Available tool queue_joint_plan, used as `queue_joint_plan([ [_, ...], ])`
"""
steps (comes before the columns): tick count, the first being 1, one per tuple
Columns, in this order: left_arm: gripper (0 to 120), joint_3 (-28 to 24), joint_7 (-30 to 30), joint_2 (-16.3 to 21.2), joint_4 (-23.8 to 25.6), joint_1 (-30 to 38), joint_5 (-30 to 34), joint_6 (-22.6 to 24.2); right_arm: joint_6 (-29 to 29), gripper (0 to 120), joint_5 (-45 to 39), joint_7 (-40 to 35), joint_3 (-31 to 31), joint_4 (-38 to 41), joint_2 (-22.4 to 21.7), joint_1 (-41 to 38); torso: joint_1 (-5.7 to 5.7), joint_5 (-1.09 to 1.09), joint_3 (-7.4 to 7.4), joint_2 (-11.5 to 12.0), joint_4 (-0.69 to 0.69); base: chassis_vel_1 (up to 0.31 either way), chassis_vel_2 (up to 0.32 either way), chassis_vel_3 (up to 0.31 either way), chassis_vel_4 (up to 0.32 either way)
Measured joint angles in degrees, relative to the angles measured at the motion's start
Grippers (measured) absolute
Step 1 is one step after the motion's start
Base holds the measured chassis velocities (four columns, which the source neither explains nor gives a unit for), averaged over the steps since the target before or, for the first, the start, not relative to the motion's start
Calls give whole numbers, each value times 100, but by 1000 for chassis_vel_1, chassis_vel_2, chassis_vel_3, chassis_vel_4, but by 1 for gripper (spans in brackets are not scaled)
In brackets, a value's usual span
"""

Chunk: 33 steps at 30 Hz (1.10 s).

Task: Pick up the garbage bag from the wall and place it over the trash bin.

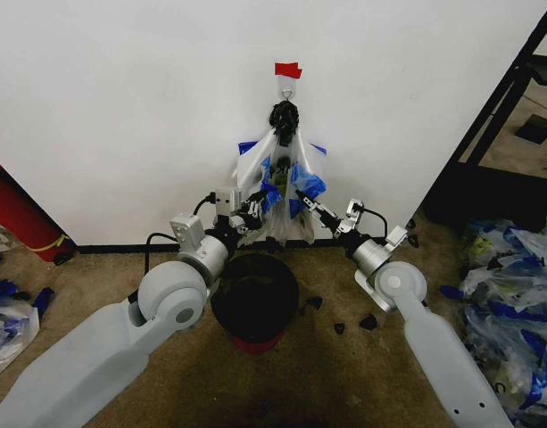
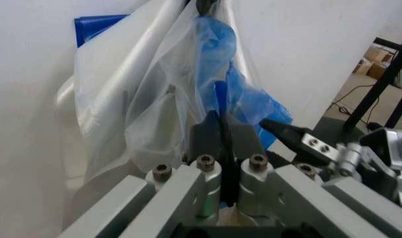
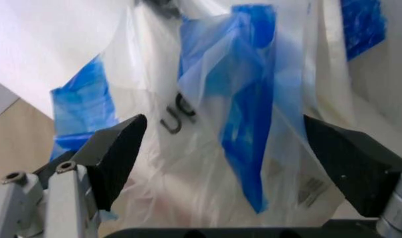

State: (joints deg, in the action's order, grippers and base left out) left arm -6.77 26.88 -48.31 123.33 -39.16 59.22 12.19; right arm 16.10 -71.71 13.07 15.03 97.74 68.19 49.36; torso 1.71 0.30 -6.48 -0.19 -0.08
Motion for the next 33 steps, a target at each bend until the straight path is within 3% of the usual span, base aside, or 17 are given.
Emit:
queue_joint_plan([
  [9,0,-13,5,9,28,-15,-1,1,45,87,83,-45,142,635,-184,638,-1,0,1,0,0,0,0,0,0],
  [25,0,-44,8,30,55,16,6,0,71,86,232,-112,-96,80,3,-5,-1,0,0,-1,0,0,0,0,0],
  [30,0,-41,6,16,44,14,8,-2,61,74,240,-106,-110,4,9,-101,0,0,0,-1,0,0,0,0,0],
  [33,0,-45,2,-1,10,26,10,-4,48,61,243,-97,-105,0,-19,-111,-1,0,0,-1,0,0,0,0,0],
])
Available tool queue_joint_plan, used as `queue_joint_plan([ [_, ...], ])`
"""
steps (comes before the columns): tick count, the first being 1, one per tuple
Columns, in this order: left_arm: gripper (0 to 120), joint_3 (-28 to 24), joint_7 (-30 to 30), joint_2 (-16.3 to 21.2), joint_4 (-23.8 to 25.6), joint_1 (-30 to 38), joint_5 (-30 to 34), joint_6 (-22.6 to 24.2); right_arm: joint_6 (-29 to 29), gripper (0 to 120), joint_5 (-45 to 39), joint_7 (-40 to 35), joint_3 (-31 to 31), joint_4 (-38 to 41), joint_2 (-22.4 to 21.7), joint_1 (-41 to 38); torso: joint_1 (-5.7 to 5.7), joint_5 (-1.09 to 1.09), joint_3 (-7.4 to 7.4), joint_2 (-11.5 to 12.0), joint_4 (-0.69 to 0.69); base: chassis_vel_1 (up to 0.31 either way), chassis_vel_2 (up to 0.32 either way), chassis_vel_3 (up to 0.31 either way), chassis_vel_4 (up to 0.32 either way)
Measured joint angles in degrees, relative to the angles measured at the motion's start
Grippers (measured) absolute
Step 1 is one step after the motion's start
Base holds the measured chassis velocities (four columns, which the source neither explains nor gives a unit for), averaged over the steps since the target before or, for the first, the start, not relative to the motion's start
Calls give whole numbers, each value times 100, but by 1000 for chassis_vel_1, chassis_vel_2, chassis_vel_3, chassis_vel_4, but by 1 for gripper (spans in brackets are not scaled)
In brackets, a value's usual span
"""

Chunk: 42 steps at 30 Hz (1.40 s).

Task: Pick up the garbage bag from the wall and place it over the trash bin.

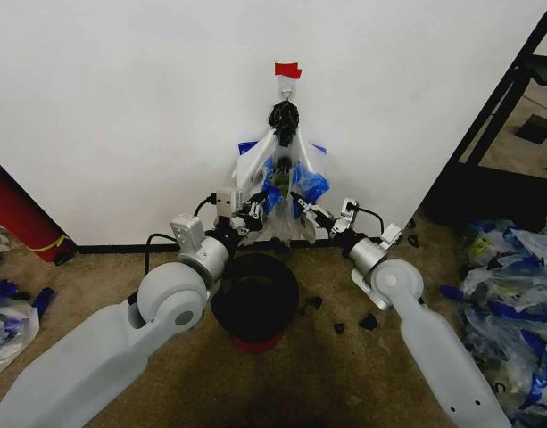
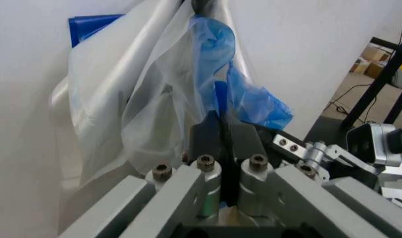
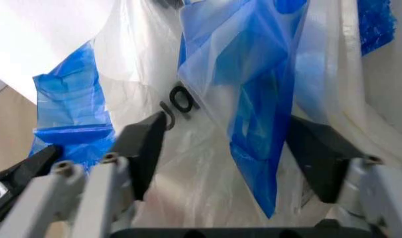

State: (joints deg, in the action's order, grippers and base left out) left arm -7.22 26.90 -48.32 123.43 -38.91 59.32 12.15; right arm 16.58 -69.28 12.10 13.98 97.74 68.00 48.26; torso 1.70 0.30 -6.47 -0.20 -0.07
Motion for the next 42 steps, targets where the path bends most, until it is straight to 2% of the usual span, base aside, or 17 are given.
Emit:
queue_joint_plan([
  [4,0,-7,-5,-11,-23,12,2,-3,-18,46,27,2,53,58,-44,57,0,-1,0,0,-1,0,0,0,0],
  [5,0,-7,-5,-11,-23,12,2,-3,-18,46,27,2,53,58,-44,57,0,-1,0,0,-1,0,0,0,0],
  [10,0,-24,-10,-23,-37,13,5,-10,-23,23,24,11,135,176,-114,131,0,0,0,0,-1,0,0,0,0],
  [12,0,-27,-10,-24,-37,12,5,-10,-23,20,22,11,144,181,-118,129,0,0,0,0,0,0,0,0,0],
  [16,0,-33,-14,-20,-40,12,12,-13,-23,1,13,10,149,159,-112,39,0,0,0,0,0,0,0,0,0],
  [17,0,-34,-16,-18,-47,14,14,-13,-23,0,13,7,146,140,-104,17,0,0,0,0,0,0,0,0,0],
  [26,0,60,-22,11,-8,-87,20,-20,-30,0,2,-89,204,351,-133,152,0,0,0,0,0,0,0,0,0],
  [35,0,340,-37,76,175,-400,33,-26,-45,0,-98,-257,371,998,-351,496,0,0,0,0,0,0,0,0,0],
  [42,0,654,-66,225,533,-834,66,-38,-60,0,-111,-312,805,1758,-657,1119,0,0,0,0,0,0,0,0,0],
])
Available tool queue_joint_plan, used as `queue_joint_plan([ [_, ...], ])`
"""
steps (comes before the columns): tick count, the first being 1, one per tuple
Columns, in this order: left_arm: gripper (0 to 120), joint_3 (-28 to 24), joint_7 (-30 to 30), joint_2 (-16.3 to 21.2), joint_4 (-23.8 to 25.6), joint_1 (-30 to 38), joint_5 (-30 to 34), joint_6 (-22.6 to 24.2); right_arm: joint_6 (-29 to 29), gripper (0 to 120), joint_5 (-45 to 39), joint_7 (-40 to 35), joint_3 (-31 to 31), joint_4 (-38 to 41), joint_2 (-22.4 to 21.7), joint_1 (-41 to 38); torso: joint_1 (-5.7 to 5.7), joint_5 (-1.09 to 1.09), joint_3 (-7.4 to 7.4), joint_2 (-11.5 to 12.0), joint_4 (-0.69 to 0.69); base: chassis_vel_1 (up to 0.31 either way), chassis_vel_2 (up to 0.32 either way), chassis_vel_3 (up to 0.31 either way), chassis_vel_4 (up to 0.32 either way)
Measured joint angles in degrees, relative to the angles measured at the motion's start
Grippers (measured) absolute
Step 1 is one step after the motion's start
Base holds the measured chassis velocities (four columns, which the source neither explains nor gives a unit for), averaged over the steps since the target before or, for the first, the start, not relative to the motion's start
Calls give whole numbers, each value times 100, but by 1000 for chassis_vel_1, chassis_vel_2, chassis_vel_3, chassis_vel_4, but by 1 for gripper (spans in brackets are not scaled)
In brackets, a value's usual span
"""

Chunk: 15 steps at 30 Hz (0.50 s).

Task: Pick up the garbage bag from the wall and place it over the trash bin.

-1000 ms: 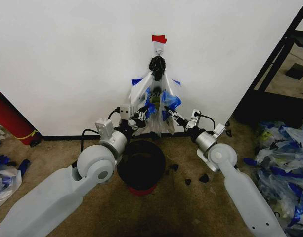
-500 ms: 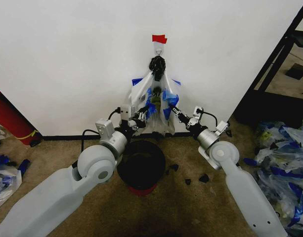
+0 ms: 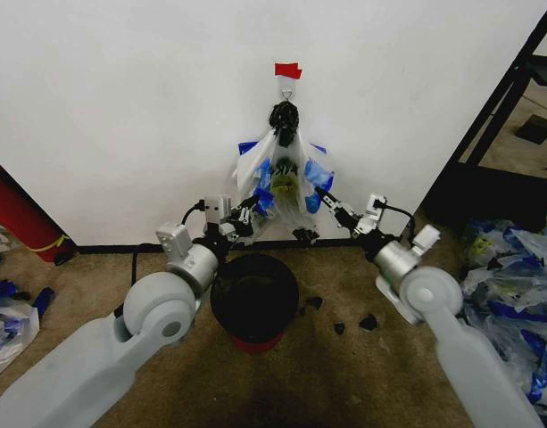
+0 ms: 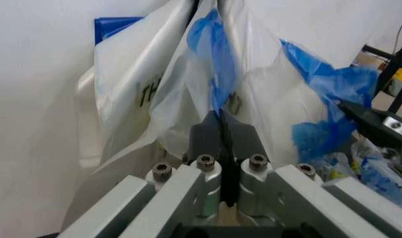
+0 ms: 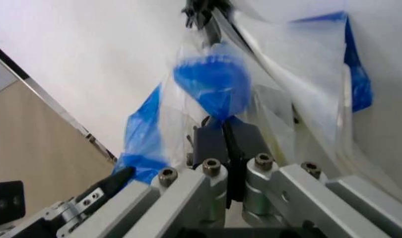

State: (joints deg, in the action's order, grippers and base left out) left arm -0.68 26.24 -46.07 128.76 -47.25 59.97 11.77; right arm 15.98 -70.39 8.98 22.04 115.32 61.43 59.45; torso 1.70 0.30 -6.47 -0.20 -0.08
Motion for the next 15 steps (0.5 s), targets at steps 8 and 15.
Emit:
queue_joint_plan([
  [8,0,421,-68,187,457,-681,-29,-71,-25,0,218,17,554,826,-142,1090,0,0,0,0,0,0,0,0,0],
  [15,0,606,-129,321,723,-1110,-179,-142,-24,0,254,13,754,1198,-151,1474,0,0,0,0,0,0,0,0,0],
])
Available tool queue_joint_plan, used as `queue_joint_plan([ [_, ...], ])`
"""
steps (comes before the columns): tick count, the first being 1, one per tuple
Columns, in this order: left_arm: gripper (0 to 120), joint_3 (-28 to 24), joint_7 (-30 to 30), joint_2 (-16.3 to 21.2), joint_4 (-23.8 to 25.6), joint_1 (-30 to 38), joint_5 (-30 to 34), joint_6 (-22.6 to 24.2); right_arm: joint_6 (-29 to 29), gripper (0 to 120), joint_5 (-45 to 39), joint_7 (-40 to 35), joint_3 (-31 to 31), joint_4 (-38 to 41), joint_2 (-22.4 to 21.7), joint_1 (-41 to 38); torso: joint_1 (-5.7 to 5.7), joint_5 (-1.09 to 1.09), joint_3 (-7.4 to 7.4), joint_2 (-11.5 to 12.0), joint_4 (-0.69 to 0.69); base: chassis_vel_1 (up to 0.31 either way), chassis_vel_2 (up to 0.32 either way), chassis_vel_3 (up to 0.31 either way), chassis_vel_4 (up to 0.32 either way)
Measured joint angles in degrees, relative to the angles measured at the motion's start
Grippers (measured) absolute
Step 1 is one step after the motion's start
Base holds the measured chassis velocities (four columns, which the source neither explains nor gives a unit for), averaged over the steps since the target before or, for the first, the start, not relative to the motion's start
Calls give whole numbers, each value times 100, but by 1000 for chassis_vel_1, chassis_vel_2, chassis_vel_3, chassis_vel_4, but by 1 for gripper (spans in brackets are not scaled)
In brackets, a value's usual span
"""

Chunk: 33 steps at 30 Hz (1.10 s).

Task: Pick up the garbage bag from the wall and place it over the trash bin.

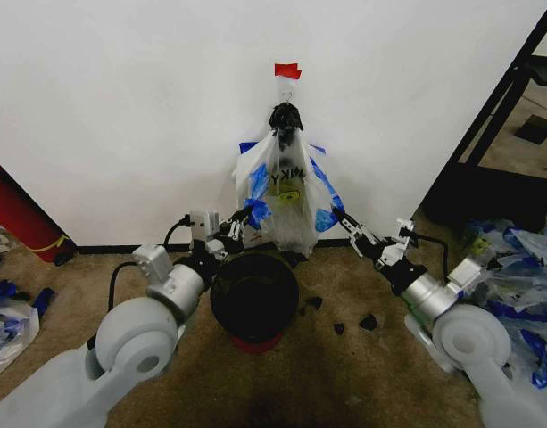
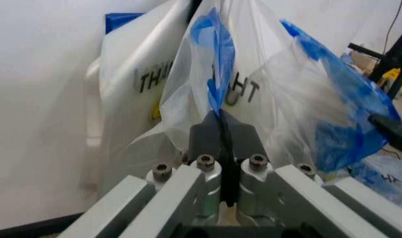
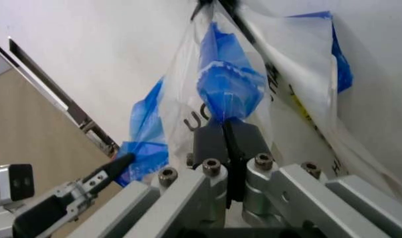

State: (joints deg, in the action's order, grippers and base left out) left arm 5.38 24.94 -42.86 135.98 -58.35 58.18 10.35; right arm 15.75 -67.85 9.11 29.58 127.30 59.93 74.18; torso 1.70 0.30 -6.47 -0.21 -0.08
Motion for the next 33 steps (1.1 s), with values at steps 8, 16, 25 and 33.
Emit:
queue_joint_plan([
  [8,0,72,-61,26,152,-452,-250,-62,12,0,108,42,168,396,13,420,0,0,0,0,0,0,0,0,0],
  [16,0,109,-93,39,277,-747,-401,-113,-55,0,264,214,395,660,-65,914,0,0,0,0,0,0,0,0,0],
  [25,0,128,-99,86,448,-913,-455,-135,-126,0,372,341,608,874,-128,1258,1,0,0,0,0,0,0,0,0],
  [33,0,175,-90,204,685,-1137,-512,-155,-266,0,647,519,826,1077,-121,1762,0,0,0,1,0,0,0,0,0],
])
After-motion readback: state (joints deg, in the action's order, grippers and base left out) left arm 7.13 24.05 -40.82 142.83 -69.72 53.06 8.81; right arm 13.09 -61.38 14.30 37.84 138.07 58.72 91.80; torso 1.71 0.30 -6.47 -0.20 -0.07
